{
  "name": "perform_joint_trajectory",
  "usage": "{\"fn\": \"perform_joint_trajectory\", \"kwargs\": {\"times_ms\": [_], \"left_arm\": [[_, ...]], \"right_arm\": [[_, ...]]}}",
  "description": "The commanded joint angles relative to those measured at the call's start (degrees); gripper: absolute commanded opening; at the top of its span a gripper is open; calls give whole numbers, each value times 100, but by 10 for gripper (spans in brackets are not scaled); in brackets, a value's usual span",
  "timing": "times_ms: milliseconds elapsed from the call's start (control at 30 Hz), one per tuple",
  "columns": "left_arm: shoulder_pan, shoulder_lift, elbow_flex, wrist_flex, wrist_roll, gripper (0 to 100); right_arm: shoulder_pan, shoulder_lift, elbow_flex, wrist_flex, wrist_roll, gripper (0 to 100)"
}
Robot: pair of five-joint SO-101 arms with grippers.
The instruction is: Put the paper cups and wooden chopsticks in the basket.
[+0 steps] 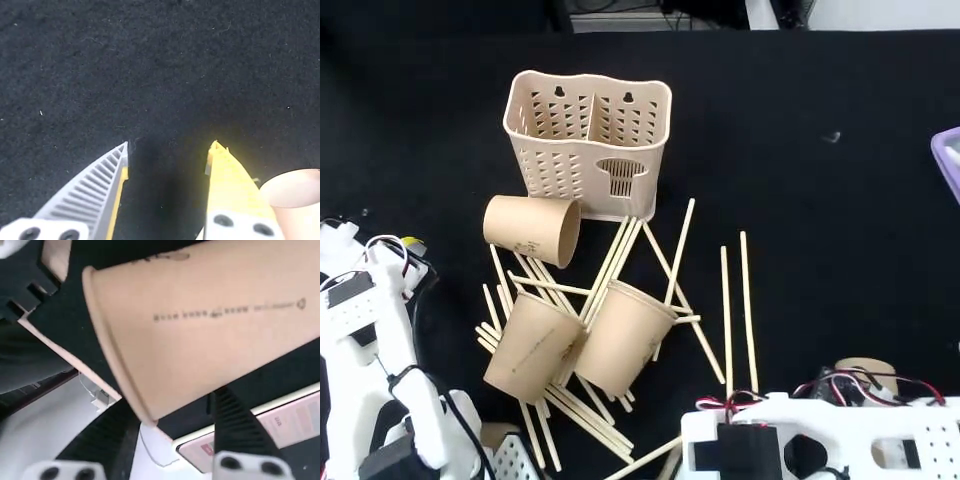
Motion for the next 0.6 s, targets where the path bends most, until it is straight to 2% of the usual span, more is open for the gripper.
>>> {"fn": "perform_joint_trajectory", "kwargs": {"times_ms": [0, 100, 200, 267, 333, 567], "left_arm": [[-4, -88, -242, -88, 70, 255], [-4, -88, -242, -88, 70, 255], [-4, -88, -242, -88, 62, 255], [-4, -88, -242, -88, 62, 255], [-4, -88, -242, -88, 53, 255], [-4, -88, -242, -88, 53, 255]], "right_arm": [[-255, -145, 66, 316, 0, 191], [-659, -145, 75, 422, -774, 191], [-1178, -145, 66, 431, -1934, 187], [-1565, -145, 66, 440, -2690, 126], [-1952, -145, 66, 448, -3358, 11], [-2690, -145, -391, 519, -4826, 11]]}}
